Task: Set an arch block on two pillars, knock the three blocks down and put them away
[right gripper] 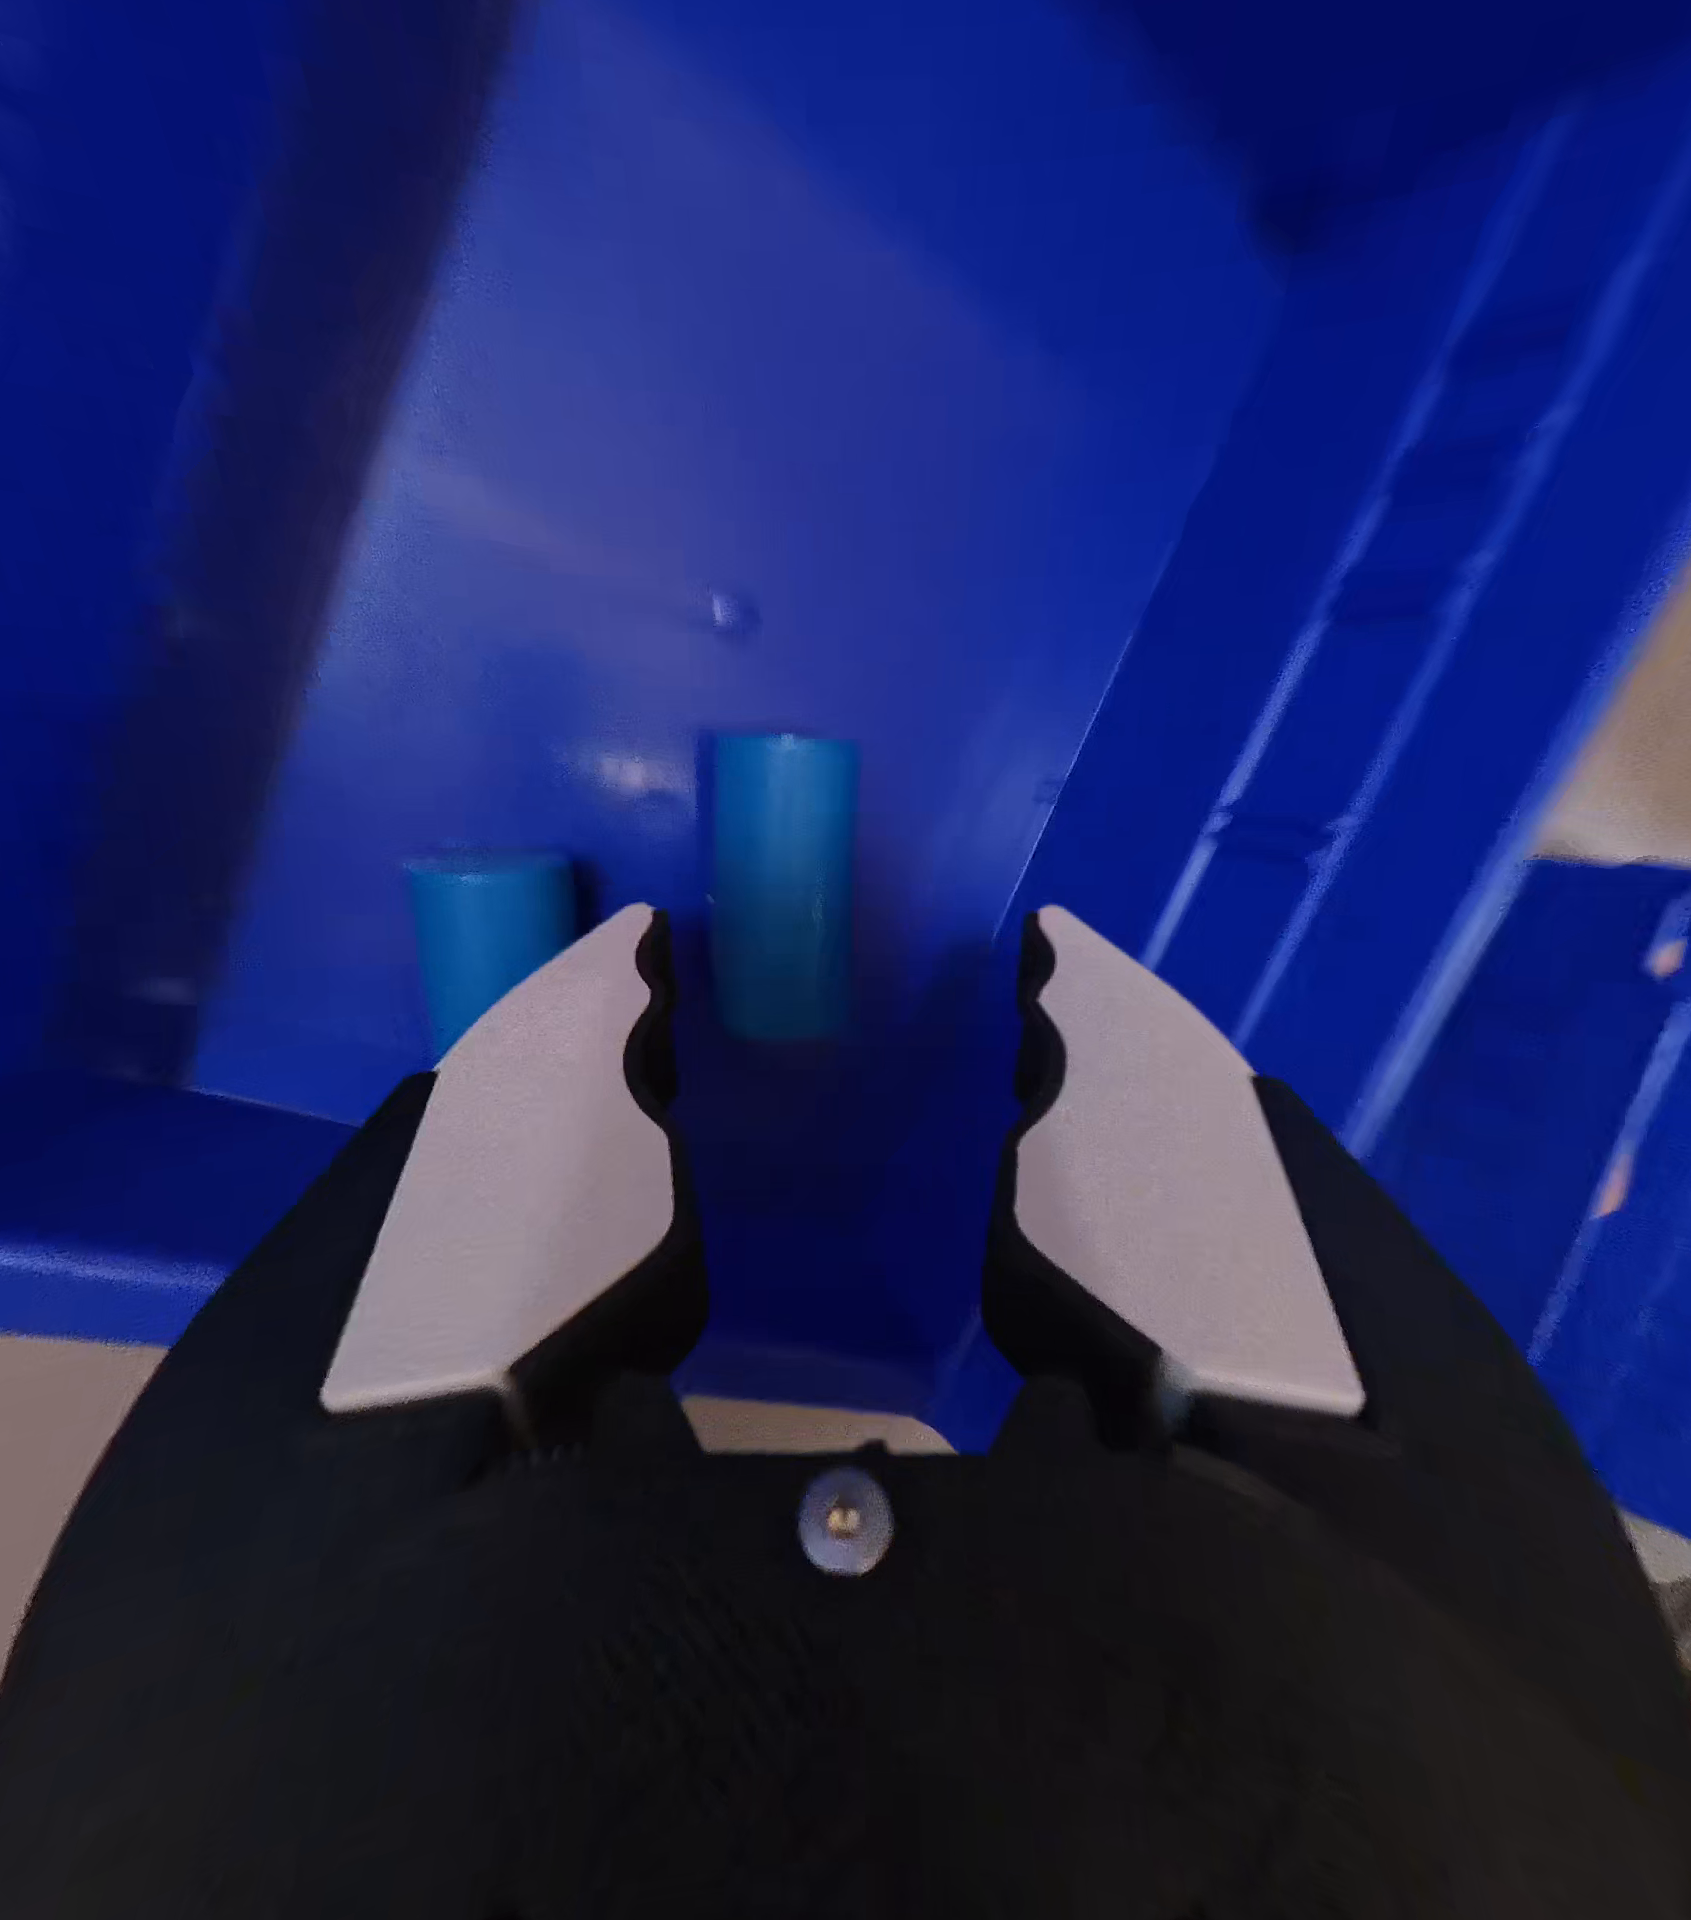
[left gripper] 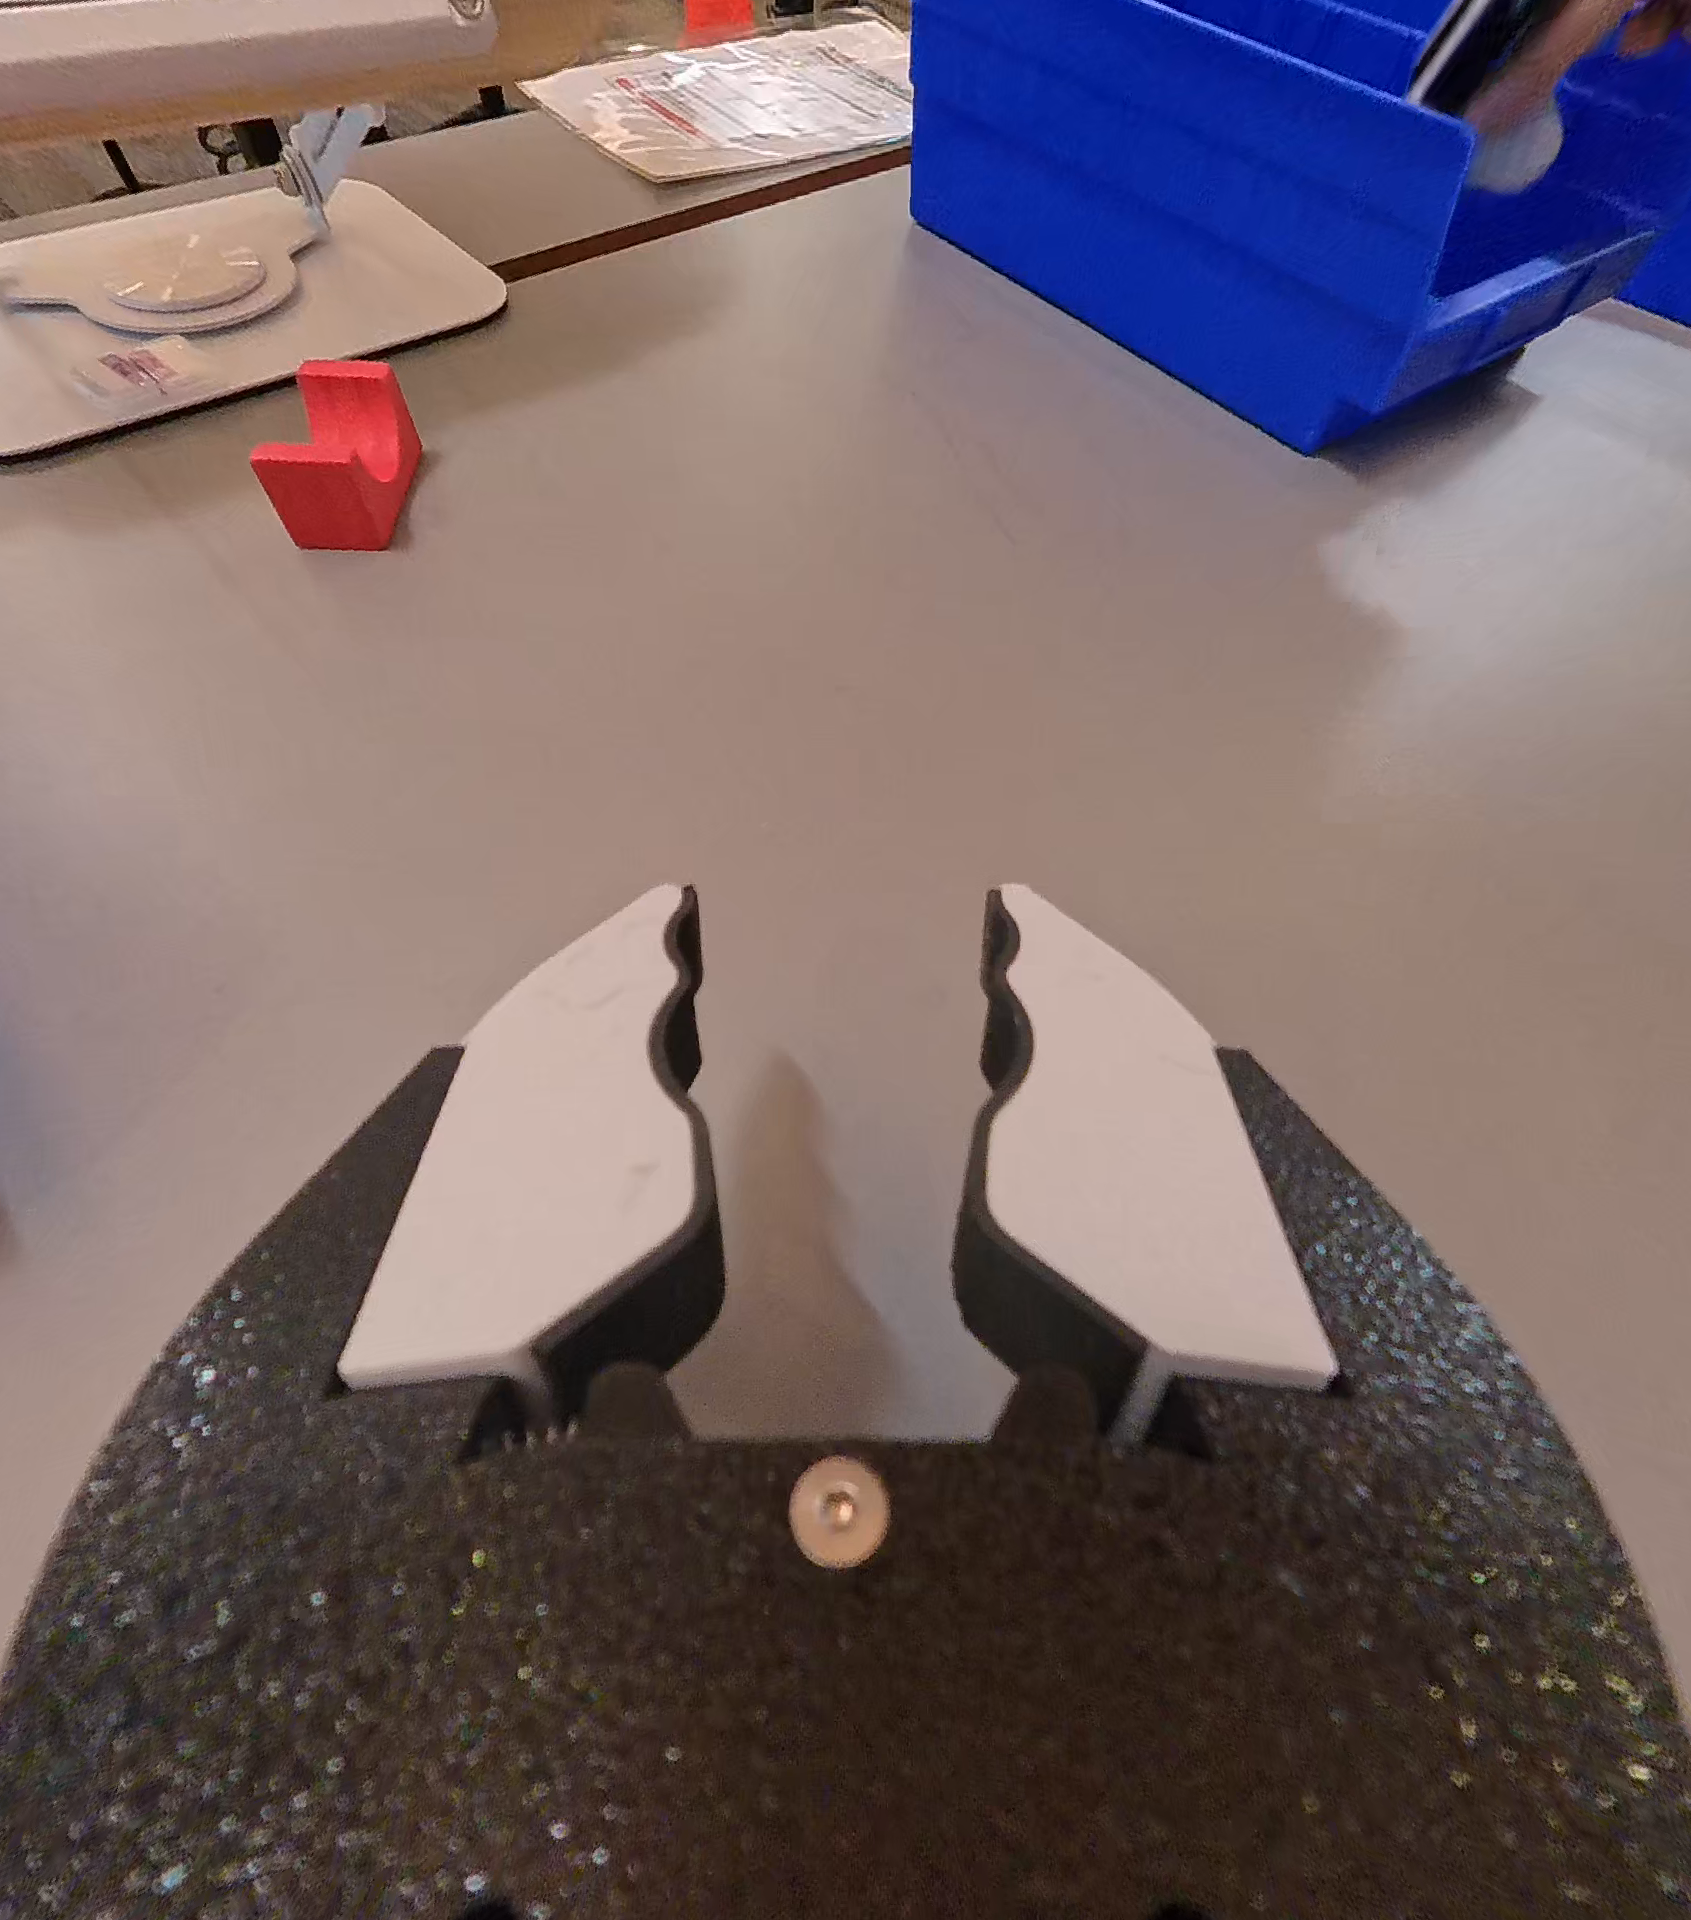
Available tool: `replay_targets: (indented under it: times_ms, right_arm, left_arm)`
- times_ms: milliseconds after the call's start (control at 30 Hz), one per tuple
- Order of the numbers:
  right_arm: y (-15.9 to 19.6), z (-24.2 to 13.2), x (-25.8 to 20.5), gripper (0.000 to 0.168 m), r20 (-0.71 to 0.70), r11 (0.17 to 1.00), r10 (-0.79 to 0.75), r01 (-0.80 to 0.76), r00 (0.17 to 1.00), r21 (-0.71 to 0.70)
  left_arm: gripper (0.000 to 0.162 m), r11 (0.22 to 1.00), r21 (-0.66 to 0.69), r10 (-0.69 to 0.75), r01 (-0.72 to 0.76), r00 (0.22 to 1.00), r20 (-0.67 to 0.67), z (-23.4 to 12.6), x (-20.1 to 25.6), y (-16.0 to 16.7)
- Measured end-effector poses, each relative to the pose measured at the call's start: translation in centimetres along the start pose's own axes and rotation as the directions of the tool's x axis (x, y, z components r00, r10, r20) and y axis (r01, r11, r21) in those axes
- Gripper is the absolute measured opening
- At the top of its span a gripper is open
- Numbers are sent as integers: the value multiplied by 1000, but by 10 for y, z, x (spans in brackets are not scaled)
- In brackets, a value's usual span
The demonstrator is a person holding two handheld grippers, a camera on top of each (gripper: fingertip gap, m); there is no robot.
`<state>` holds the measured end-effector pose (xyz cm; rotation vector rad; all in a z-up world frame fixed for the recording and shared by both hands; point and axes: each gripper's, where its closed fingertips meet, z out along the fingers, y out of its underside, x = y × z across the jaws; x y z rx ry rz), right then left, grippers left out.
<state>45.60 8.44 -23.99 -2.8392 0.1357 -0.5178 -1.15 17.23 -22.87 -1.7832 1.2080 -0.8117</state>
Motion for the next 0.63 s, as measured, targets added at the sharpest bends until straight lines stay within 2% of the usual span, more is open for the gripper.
replay_targets:
  times_ms: [67,133,233,333,367,433,533,633]
  right_arm:
    - [-37,-35,-13,67,10,988,-41,39,999,148]
    - [-79,-73,-47,66,75,946,-99,70,992,317]
    - [-136,-120,-120,67,166,848,-230,114,959,518]
    - [-182,-138,-199,71,198,740,-386,175,901,649]
    - [-193,-137,-224,72,216,717,-430,186,876,672]
    - [-211,-124,-269,74,267,721,-489,212,831,660]
    - [-230,-98,-318,78,355,770,-519,245,778,589]
    - [-248,-76,-346,80,414,821,-505,273,758,501]
  left_arm:
    - [51,1000,3,2,-2,1000,1,0,0,-1]
    - [51,1000,5,2,-2,1000,-2,0,1,-2]
    - [51,1000,4,9,-9,1000,-5,0,4,-2]
    - [51,1000,6,17,-17,1000,-11,1,6,-3]
    - [52,1000,5,18,-18,1000,-15,1,7,-3]
    - [52,1000,5,19,-19,1000,-18,0,7,-2]
    - [52,1000,11,8,-8,1000,-21,-2,5,-2]
    - [52,1000,18,2,-2,1000,-23,-4,5,-2]
